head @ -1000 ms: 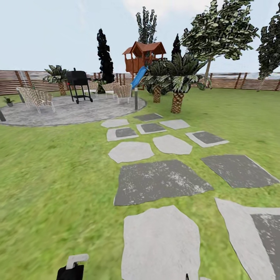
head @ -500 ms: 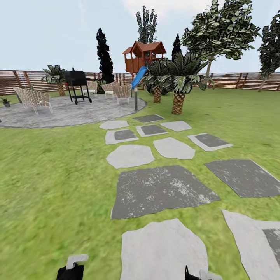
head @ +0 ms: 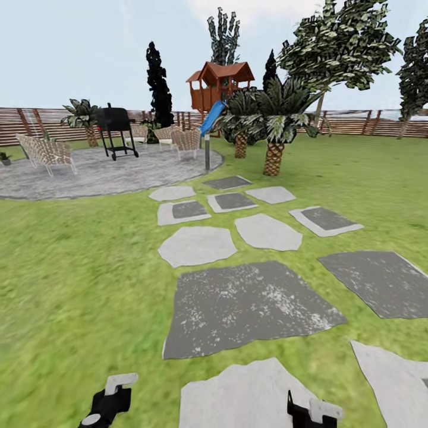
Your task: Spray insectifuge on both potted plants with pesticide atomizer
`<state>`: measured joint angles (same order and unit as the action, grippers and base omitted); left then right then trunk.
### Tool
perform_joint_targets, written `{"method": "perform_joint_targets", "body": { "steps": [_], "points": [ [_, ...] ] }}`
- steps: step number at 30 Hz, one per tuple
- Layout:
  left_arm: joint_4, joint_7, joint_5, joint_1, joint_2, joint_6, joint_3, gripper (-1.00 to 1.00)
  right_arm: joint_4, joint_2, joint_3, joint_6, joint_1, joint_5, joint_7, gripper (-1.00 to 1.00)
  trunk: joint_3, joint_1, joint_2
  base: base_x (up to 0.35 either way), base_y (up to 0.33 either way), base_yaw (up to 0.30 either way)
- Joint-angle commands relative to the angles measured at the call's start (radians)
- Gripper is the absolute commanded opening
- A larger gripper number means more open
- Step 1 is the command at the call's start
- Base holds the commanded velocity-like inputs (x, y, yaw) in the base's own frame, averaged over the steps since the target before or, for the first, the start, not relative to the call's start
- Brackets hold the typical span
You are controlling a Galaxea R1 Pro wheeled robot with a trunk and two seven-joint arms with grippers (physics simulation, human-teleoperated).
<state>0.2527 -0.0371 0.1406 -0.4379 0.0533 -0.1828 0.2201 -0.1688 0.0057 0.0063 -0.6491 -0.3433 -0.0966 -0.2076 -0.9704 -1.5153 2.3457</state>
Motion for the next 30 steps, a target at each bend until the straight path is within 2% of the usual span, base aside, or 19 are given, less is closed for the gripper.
{"method": "perform_joint_targets", "body": {
  "steps": [1, 3, 9, 14, 18, 30],
  "points": [
    [0.015, -0.003, 0.009, 0.0, -0.002, -0.004, 0.006, -1.0, -0.011, 0.0, 0.001, -0.005, 0.0, -0.01, 0.004, 1.0, -0.001, 0.0, 0.0, 0.298, -0.155, 0.0],
    [0.024, -0.003, 0.01, 0.001, -0.008, -0.004, 0.003, -1.0, -0.023, -0.003, 0.001, -0.006, 0.0, -0.007, 0.005, 1.0, -0.001, 0.0, 0.0, 0.294, -0.175, 0.0],
    [-0.03, -0.003, 0.012, 0.002, 0.004, -0.004, 0.004, -1.0, -0.023, -0.008, 0.001, -0.005, 0.0, 0.028, 0.005, 1.0, -0.001, 0.0, 0.0, 0.291, -0.183, 0.0],
    [-0.036, -0.003, 0.013, 0.002, 0.002, -0.004, 0.002, -1.0, -0.023, -0.009, 0.001, -0.004, 0.0, 0.118, 0.005, 1.0, -0.001, 0.0, 0.0, 0.291, -0.185, 0.0],
    [-0.036, -0.003, 0.013, 0.002, 0.002, -0.004, 0.001, -1.0, -0.022, -0.008, 0.001, -0.004, 0.0, 0.129, 0.005, 1.0, -0.001, 0.0, 0.0, 0.29, -0.186, 0.0],
    [-0.036, -0.003, 0.014, 0.002, 0.002, -0.004, 0.002, -1.0, -0.021, -0.007, -0.002, -0.004, 0.0, 0.129, 0.001, 1.0, -0.001, 0.0, 0.0, 0.29, -0.186, 0.0]
  ]
}}
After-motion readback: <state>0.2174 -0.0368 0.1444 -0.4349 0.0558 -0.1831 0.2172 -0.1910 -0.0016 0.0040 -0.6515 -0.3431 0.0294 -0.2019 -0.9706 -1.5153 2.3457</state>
